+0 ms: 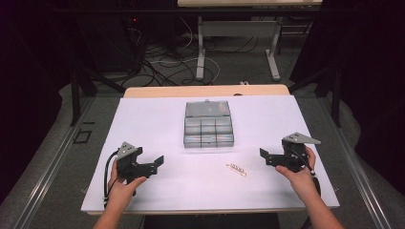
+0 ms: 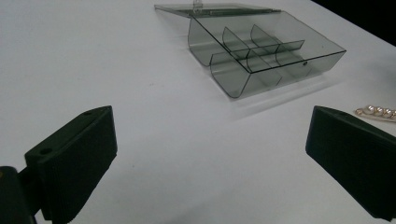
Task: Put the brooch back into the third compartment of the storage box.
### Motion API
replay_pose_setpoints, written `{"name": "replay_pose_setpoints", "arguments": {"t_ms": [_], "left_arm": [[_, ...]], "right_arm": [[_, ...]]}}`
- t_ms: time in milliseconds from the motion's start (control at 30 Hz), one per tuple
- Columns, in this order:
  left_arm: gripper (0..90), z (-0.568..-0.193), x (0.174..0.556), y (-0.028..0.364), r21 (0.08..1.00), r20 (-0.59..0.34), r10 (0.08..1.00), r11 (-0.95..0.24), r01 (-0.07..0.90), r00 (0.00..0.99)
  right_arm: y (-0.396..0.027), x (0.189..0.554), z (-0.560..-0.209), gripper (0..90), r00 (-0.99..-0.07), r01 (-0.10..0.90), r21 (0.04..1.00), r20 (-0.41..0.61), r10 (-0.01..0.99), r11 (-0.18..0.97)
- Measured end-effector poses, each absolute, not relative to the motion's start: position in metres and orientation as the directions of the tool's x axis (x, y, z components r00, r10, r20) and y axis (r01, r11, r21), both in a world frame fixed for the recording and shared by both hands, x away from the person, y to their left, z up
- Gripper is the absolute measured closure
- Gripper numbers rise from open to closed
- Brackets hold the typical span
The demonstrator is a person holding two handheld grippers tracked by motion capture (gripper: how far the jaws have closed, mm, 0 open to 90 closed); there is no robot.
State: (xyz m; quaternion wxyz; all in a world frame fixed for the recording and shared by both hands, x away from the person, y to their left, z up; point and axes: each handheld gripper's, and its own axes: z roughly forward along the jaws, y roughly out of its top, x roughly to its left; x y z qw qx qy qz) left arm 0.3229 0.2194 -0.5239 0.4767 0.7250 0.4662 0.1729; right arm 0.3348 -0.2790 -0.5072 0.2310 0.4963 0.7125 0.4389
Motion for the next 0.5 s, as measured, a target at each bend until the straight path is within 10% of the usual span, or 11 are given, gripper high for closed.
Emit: {"name": "replay_pose_setpoints", "arguments": {"t_ms": [500], "left_arm": [[2.2, -0.518, 0.315, 0.217, 0.861, -0.194, 0.835, -0.106, 0.497, 0.515]], "right_arm": [[-0.244, 0.330, -0.494, 7.1, -0.540, 0.473, 0.832, 0.011, 0.842, 0.292]]}}
